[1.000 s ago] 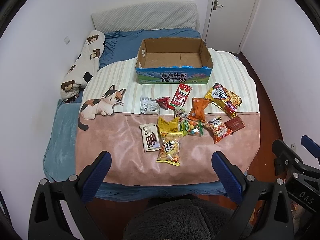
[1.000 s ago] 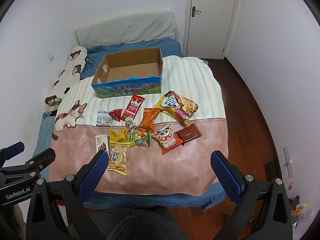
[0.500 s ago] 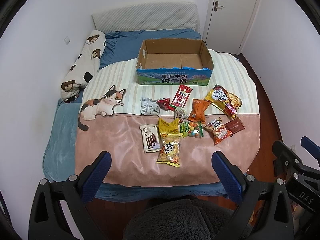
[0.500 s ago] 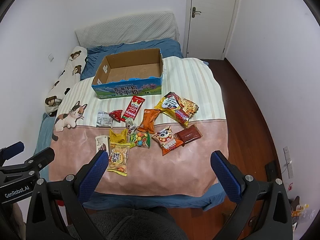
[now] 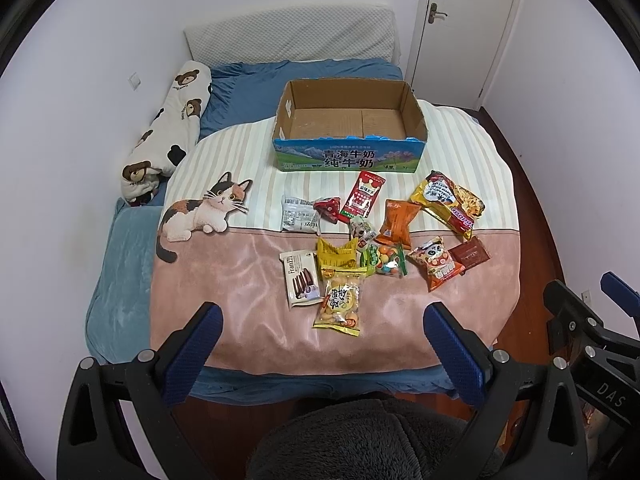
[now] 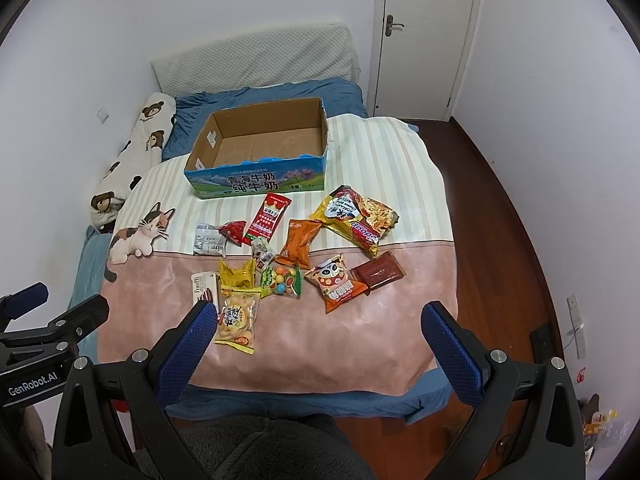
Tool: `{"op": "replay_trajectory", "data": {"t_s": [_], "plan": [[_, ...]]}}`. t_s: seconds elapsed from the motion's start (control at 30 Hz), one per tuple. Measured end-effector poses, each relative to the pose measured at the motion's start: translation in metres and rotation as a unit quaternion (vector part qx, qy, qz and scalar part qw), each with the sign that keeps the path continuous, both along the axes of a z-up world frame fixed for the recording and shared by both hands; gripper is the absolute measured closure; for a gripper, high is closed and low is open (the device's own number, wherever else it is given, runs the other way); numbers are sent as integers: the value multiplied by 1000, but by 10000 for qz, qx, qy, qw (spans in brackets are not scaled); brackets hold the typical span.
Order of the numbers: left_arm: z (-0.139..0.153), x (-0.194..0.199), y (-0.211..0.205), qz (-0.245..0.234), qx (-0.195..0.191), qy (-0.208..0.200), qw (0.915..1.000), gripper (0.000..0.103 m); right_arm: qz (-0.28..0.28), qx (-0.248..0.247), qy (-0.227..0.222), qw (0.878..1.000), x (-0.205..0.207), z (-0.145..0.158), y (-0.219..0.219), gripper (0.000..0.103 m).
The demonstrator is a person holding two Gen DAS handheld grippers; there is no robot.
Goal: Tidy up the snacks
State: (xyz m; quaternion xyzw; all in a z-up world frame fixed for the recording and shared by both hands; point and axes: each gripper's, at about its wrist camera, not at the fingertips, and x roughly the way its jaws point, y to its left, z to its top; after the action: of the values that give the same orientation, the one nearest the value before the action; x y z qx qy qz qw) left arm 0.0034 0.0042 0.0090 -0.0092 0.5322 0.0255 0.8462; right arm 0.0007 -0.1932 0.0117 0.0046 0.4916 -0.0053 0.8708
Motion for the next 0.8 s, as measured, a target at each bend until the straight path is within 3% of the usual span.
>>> {"op": "replay_trajectory", "data": {"t_s": [0.53, 0.8], "plan": [[1, 4, 5, 43, -39, -13, 10000, 0, 64, 50, -9, 10000, 4, 0, 6, 0], [-9, 11, 13, 216, -95, -17, 9997, 0, -6, 164, 139, 9998, 14, -14, 5, 0]]}}
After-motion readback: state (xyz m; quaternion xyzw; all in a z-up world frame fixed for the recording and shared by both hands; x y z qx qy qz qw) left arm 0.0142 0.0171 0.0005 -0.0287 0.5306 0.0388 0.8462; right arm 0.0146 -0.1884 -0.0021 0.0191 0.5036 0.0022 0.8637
